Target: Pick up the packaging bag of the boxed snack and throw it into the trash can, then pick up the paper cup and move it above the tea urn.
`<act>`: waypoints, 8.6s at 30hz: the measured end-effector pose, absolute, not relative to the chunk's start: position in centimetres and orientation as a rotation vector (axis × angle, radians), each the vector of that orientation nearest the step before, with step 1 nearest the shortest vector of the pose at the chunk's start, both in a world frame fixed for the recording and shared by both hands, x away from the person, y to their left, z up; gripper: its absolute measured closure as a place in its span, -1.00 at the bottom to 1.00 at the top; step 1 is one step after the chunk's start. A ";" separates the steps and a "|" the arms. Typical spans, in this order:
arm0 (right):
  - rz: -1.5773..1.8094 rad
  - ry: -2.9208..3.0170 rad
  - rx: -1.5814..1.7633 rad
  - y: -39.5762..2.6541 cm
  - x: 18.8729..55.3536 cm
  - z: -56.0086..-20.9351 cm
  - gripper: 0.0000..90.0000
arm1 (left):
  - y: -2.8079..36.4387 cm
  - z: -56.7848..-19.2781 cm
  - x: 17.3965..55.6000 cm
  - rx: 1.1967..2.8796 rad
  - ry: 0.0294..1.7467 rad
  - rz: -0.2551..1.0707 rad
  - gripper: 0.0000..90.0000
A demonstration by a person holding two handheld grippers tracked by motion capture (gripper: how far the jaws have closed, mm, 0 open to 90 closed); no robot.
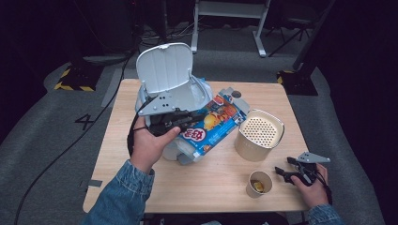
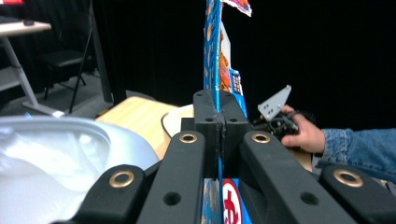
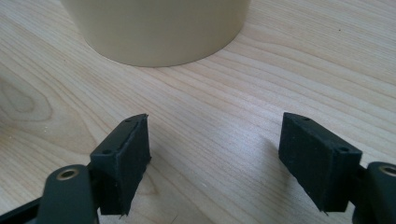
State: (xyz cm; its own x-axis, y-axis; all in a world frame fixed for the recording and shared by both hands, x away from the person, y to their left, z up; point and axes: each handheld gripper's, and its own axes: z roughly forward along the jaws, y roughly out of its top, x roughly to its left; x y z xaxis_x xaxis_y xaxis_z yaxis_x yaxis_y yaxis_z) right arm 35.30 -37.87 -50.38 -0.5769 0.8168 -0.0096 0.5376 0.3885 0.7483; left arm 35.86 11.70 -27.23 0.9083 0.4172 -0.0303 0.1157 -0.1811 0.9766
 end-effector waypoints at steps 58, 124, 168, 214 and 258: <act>1.001 2.238 1.216 -37.7 34.9 -50.4 -0.44 | 15.2 -19.8 41.6 1.423 0.573 0.570 0.98; 1.002 2.238 1.216 -37.7 34.9 -50.4 -0.44 | 15.3 -25.3 41.3 1.773 0.706 0.476 0.66; 1.002 2.239 1.217 -37.7 34.9 -50.4 -0.44 | 17.2 -28.7 40.0 1.731 0.800 0.589 -0.17; 1.093 2.439 1.049 -37.9 31.7 -48.2 -0.34 | 21.4 -39.8 30.5 1.986 0.725 0.326 -0.16; 1.259 2.519 0.702 -32.1 27.6 -48.8 -0.44 | 20.4 -50.4 33.3 2.217 0.907 0.346 -0.53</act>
State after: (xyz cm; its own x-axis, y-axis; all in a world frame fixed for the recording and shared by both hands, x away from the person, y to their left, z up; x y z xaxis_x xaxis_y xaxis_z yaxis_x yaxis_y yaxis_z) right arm 27.64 -32.12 -48.79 -0.8564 0.5162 0.0013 0.3109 0.5137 0.7997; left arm 33.32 20.44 -50.42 0.7185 0.6953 -0.0184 0.5065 -0.5049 0.6989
